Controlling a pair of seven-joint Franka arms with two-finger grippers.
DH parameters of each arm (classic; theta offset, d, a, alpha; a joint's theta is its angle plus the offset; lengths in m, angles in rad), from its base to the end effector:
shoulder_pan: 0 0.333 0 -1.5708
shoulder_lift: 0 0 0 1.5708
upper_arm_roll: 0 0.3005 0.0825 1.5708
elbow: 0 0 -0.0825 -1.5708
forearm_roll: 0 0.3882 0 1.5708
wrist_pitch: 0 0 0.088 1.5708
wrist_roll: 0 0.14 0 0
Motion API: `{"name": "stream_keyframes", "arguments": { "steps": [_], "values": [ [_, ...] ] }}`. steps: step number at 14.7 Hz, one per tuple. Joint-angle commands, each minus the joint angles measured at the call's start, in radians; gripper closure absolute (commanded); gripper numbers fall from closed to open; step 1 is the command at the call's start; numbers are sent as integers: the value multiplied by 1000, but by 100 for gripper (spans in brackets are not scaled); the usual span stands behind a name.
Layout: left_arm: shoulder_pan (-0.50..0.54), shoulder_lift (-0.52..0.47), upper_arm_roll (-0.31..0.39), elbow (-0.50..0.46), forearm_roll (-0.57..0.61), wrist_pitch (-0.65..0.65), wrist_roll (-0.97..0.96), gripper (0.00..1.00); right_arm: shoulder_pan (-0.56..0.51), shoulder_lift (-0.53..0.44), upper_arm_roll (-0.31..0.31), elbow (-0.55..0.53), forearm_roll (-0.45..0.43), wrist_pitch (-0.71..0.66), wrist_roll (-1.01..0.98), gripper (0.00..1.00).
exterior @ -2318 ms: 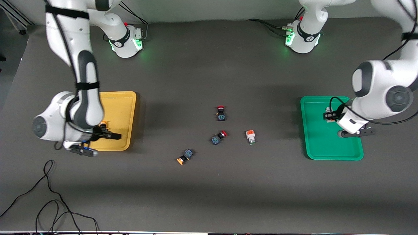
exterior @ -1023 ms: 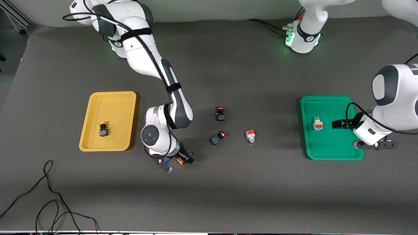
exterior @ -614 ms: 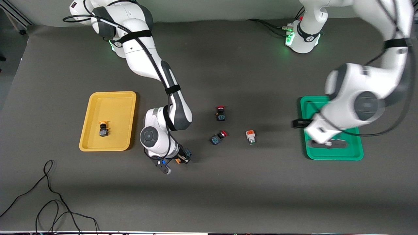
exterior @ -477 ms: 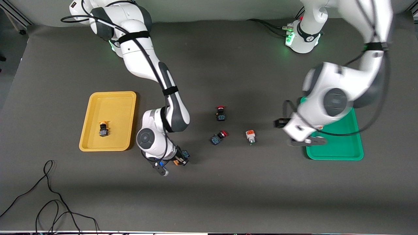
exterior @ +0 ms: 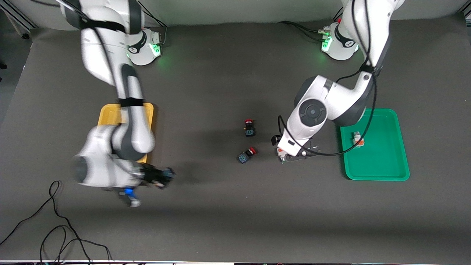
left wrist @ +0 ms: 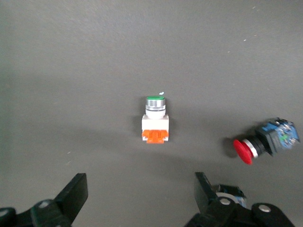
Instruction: Place green and yellow buttons in trays
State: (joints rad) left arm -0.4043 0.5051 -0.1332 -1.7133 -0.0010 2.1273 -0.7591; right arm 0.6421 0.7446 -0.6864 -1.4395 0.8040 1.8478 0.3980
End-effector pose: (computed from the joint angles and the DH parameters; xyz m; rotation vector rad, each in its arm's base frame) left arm 0.5628 -0.3298 0.2429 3.1151 0.3690 -0.1710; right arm 0.6868 0.1248 0.2647 -2.7200 0.8890 0.2845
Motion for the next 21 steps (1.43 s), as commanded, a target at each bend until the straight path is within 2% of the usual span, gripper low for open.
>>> {"name": "stream_keyframes", "arguments": {
  "steps": [1,3,5,7,10,11,13,16,17,18,19,21],
  "values": [
    [-19,90,18,24,12,77,-26,0,37,-212,-60,-289,-50,11,-206,100],
    [-21,137,18,23,13,130,-28,0,53,-275,-93,-375,-162,14,-251,100],
    [-28,177,20,24,15,189,-32,1,57,-323,-122,-448,-221,19,-301,100],
    [-28,191,20,23,15,200,-34,13,57,-326,-162,-487,-229,30,-373,100],
    [-27,191,20,23,15,195,-37,57,57,-317,-165,-583,-230,135,-448,100],
    [-25,188,20,24,15,191,-43,66,56,-318,-167,-619,-230,178,-476,100],
    [-18,168,20,27,15,177,-46,76,62,-318,-163,-703,-200,290,-481,100],
    [-15,132,27,40,10,145,-48,78,142,-308,-162,-768,-91,381,-463,100],
    [-10,112,27,49,9,116,-48,78,154,-301,-162,-765,-91,383,-431,73],
    [1,81,26,60,4,67,-46,78,154,-301,-162,-760,-91,381,-410,30],
    [2,44,24,75,-1,6,-43,78,154,-303,-163,-754,-91,378,-409,0],
    [8,-32,24,112,-5,-145,-36,78,153,-303,-163,-724,-117,369,-416,0]
  ]
}}
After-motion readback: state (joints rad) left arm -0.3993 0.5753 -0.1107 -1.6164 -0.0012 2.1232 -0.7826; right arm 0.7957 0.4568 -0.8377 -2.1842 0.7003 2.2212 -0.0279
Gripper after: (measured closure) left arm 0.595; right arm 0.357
